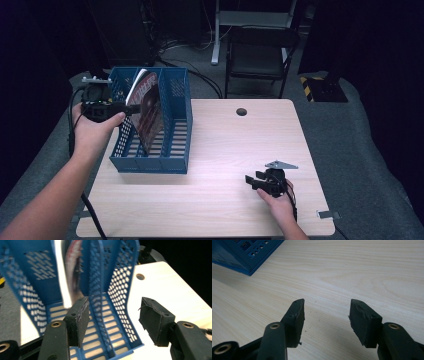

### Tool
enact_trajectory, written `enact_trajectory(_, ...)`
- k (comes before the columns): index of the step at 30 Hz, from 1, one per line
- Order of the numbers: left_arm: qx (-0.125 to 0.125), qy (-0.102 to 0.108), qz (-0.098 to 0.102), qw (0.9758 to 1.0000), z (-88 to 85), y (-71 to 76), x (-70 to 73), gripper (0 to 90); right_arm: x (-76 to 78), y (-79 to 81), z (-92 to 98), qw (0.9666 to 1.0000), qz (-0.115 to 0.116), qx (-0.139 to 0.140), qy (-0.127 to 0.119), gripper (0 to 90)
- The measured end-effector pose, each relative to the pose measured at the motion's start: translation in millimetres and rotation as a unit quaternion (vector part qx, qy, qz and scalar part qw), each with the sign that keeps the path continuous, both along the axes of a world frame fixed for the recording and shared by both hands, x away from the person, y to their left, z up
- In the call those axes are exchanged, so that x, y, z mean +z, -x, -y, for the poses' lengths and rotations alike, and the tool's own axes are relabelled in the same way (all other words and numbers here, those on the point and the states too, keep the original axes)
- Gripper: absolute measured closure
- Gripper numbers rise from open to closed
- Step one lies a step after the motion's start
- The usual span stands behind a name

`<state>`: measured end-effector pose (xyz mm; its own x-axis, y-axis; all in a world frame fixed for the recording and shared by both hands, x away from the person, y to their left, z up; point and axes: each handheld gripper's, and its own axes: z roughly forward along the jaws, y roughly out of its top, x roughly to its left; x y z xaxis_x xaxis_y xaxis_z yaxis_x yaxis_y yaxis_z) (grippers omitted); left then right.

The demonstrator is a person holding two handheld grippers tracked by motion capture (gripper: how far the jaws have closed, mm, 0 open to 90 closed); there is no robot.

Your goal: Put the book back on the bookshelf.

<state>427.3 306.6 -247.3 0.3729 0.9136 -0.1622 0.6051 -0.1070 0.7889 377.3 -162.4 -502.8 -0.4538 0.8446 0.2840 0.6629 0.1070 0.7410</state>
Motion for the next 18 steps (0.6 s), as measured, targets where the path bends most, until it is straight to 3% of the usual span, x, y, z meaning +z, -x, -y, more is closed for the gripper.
enact_trajectory(10,-0.070,-0.011,-0.002,0.9975,24.7,13.6,-6.8,41.0,0.4,0.0,0.4,1.0000,0.004,0.002,0.000,45.7)
enact_trajectory(15,-0.094,-0.002,-0.002,0.9956,28.1,20.3,-16.3,41.1,0.4,0.0,0.3,1.0000,0.004,0.003,0.001,45.7)
enact_trajectory(18,-0.108,-0.006,0.000,0.9942,28.8,23.1,-24.0,41.1,0.4,-0.1,0.2,1.0000,0.003,0.003,0.001,45.7)
